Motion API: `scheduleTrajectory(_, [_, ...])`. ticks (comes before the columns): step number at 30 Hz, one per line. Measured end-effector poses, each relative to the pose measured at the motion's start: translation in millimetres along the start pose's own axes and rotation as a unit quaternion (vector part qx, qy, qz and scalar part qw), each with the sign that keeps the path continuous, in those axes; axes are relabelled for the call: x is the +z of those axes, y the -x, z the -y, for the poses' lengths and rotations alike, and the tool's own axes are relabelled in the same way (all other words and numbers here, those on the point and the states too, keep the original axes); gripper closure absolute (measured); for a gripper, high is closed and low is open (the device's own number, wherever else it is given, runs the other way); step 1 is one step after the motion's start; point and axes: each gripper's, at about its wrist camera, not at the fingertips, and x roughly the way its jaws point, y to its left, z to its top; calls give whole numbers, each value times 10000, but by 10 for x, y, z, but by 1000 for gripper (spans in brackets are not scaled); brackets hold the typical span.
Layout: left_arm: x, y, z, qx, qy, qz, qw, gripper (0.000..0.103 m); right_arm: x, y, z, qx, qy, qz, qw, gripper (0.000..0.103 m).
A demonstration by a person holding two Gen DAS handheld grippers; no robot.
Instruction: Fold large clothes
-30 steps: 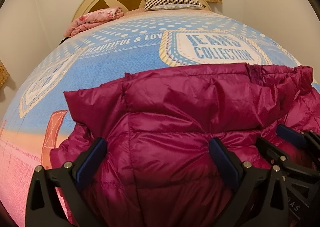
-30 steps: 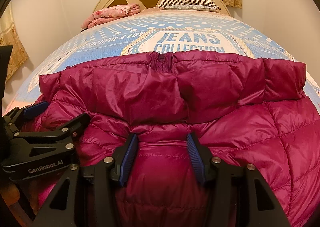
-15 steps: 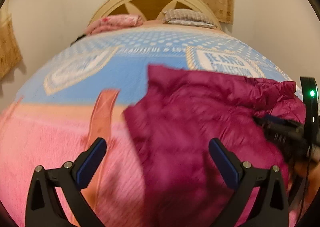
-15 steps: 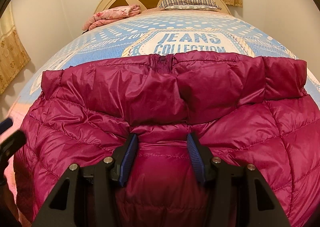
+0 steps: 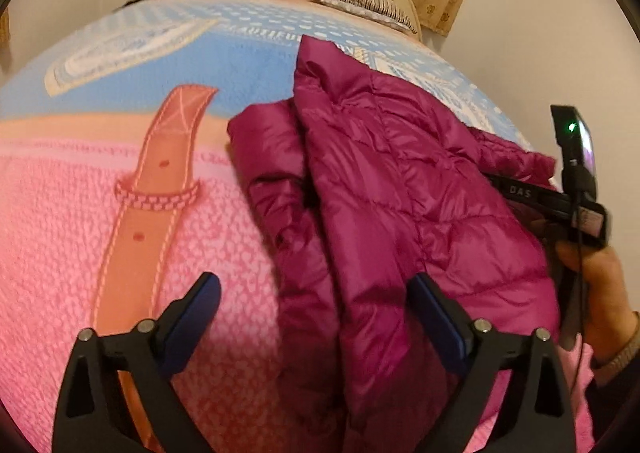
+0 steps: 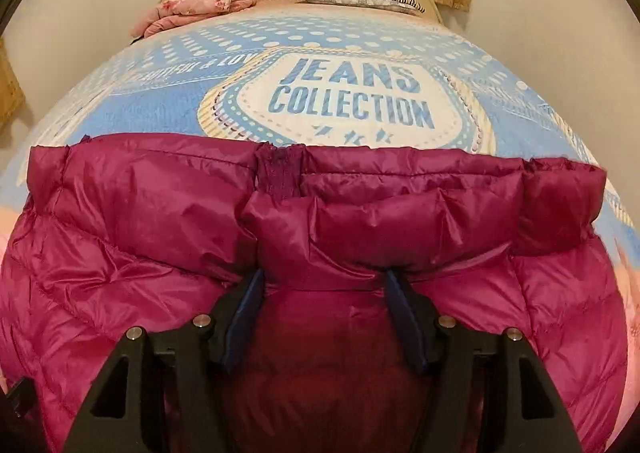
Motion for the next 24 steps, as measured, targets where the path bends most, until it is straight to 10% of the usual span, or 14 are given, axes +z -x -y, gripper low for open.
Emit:
scheduleTrajectory(9, [-217,155,82,-431,-183,-7,9989,15,-534,869,205,746,-109,353,9965,39])
scheduleTrajectory(16, [-205,99,-11,-882,126,-19,9960,29,-1170,1028,87,366,441,479,9972,37])
scheduleTrajectory(24, [-310,223,182,-1252,-172,156,9919,73,-1289,859,-39,157,433,453,9979,35])
